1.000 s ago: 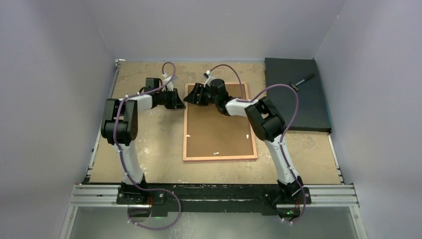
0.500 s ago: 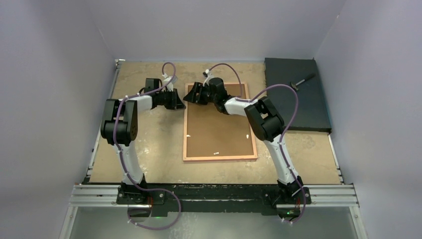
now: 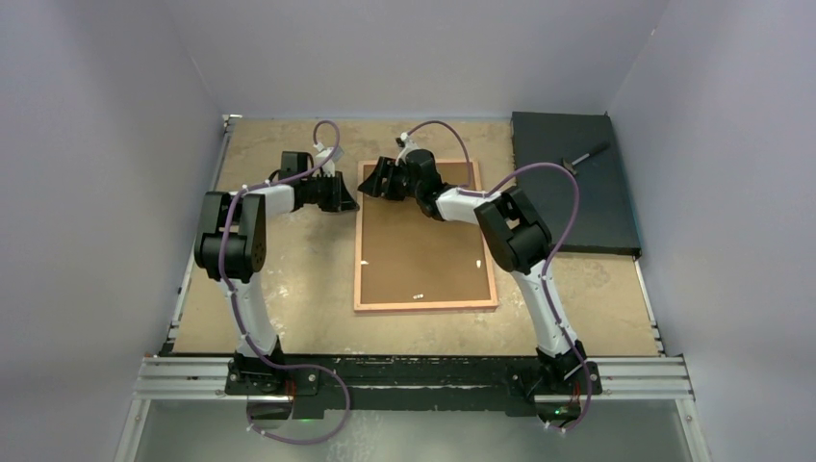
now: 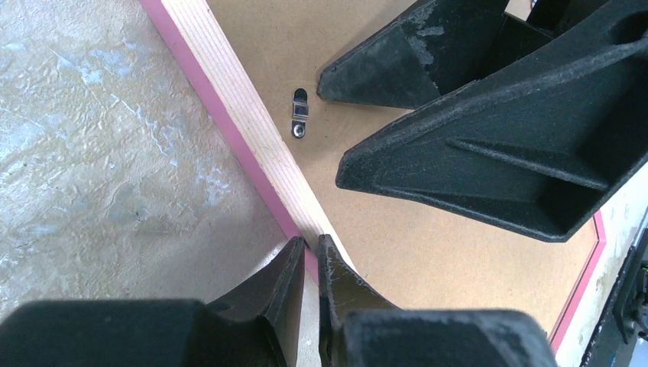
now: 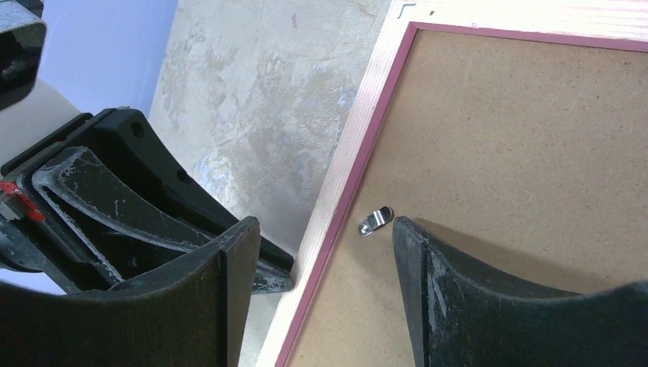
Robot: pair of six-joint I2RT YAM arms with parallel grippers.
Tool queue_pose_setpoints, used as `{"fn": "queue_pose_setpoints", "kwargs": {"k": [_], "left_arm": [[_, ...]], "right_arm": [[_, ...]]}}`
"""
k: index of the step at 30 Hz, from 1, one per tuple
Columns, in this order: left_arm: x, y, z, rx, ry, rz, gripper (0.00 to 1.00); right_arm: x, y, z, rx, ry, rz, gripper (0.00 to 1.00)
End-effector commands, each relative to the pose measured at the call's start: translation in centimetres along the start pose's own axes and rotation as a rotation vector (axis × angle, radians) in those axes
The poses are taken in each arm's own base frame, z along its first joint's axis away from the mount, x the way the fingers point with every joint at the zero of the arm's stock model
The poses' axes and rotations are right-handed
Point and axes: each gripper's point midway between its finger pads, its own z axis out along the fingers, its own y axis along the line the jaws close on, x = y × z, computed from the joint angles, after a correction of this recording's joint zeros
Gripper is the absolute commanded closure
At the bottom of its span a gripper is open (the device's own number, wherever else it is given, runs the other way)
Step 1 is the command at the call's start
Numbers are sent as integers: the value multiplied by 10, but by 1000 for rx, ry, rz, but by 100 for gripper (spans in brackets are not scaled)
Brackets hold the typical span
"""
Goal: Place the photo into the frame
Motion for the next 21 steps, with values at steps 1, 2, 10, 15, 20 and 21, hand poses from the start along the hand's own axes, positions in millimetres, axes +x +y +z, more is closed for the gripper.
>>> {"fn": "queue_pose_setpoints", "kwargs": {"k": [1,2,10,15,20,21], "left_arm": [[13,-1,-3,-2,32,-2,91],[12,0,-3,-2,30,-3,91],[11,-1,-2,0,27,-4,91],[11,-1,-2,0,26,-3,91],[11,0,-2,-1,25,-2,91],[10,0,-3,-1,24,-1,91]], "right_arm": [[-1,-16,2,58,-1,-15,32],[-1,-16,3,57,-1,-14,32],[4,-11,9,31,12,-8,33],[11,-4,16,4,28,-2,33],[17,6,21,-30,44,7,34],[18,9,21,-40,45,9,34]]}}
